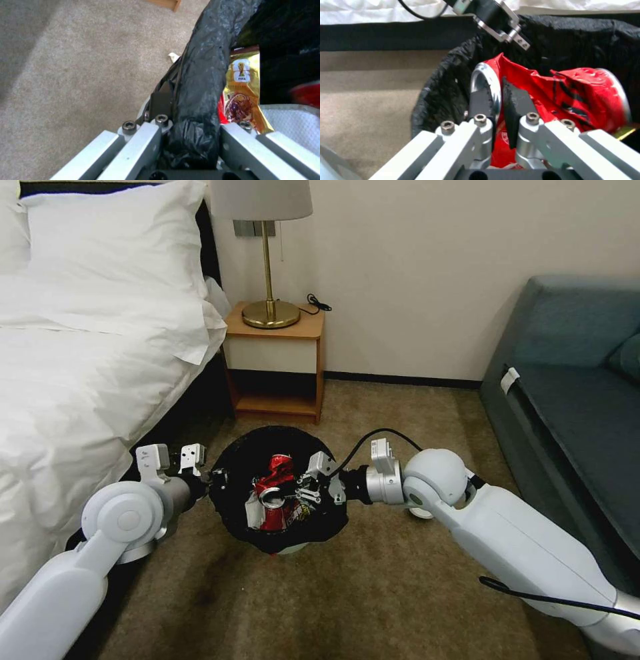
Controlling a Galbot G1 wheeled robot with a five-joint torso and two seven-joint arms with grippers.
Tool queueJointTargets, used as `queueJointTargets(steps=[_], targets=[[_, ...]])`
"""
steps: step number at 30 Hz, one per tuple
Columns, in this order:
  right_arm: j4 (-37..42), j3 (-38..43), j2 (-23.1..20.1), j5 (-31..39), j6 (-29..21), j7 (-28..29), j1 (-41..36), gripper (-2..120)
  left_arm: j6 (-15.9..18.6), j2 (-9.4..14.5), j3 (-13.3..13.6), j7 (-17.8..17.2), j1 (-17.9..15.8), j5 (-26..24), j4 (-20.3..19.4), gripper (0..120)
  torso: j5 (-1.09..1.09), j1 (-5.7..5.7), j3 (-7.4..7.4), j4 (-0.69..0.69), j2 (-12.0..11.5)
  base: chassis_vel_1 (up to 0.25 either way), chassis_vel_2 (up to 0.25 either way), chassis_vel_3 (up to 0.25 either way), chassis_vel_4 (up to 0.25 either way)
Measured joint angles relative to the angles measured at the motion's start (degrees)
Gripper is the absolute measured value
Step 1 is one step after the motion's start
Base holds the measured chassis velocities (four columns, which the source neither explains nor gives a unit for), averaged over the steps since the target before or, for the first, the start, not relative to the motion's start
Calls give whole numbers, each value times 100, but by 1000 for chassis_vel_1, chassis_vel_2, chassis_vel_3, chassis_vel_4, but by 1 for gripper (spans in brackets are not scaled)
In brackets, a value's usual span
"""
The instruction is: Pick up the trash bin, then pick up the garbage on the floor and place it into the trash bin.
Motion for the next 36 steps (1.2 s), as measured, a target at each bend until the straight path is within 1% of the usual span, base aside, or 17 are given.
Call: queueJointTargets(steps=[1,2,5,7,9,11,14,16,17,19,21,22,24,25,28,34,36], targets=[[0,0,0,0,0,0,0,9,0,0,0,0,0,0,0,3,0,0,0,0,0,0,0,0,0],[-20,-13,1,-12,12,41,0,16,0,-20,4,1,-5,7,0,3,0,0,0,0,0,0,0,0,0],[-61,-28,12,-42,64,99,0,22,0,-31,8,10,-5,19,0,3,0,0,0,0,0,0,0,0,0],[-106,-43,37,-55,121,159,-1,37,0,-33,8,20,-3,30,4,3,0,0,0,0,0,0,0,0,0],[-117,-44,47,-57,131,164,-1,40,0,-33,8,23,-3,31,5,3,0,0,0,0,0,0,0,0,0],[-139,-44,71,-62,145,178,6,50,0,-34,8,27,-3,32,9,3,0,0,0,0,0,0,0,0,0],[-141,-42,76,-62,146,184,7,54,0,-37,8,27,-3,32,10,3,0,0,0,0,0,0,0,0,0],[-144,12,100,-53,146,231,11,67,0,-46,10,29,-1,33,15,3,0,0,0,0,0,0,0,0,0],[-144,12,100,-53,146,231,11,67,0,-46,10,29,-1,33,15,3,0,0,0,0,0,0,0,0,0],[-143,91,116,11,142,331,16,80,0,-47,11,34,-7,34,31,3,0,0,0,0,0,0,0,0,0],[-143,110,121,17,141,357,17,82,0,-47,11,38,-11,34,35,3,0,0,0,0,0,0,0,0,0],[-144,130,125,23,141,386,18,89,0,-47,11,42,-15,34,43,3,0,0,0,0,0,0,0,0,0],[-145,144,126,26,141,398,18,92,0,-47,12,43,-16,34,44,3,0,0,0,0,0,0,0,0,0],[-140,204,129,45,143,495,16,99,0,-45,12,44,-17,33,51,3,0,0,0,0,0,0,0,0,0],[-121,239,129,87,143,586,4,99,0,-42,11,44,-17,33,54,3,0,0,0,0,0,0,0,0,0],[57,587,120,553,138,1677,-169,100,0,-57,-2,45,-18,32,78,3,0,0,0,0,0,0,0,0,0],[77,638,112,605,139,1782,-196,100,0,-64,-3,49,-17,41,82,3,0,0,0,0,0,0,0,0,0]])
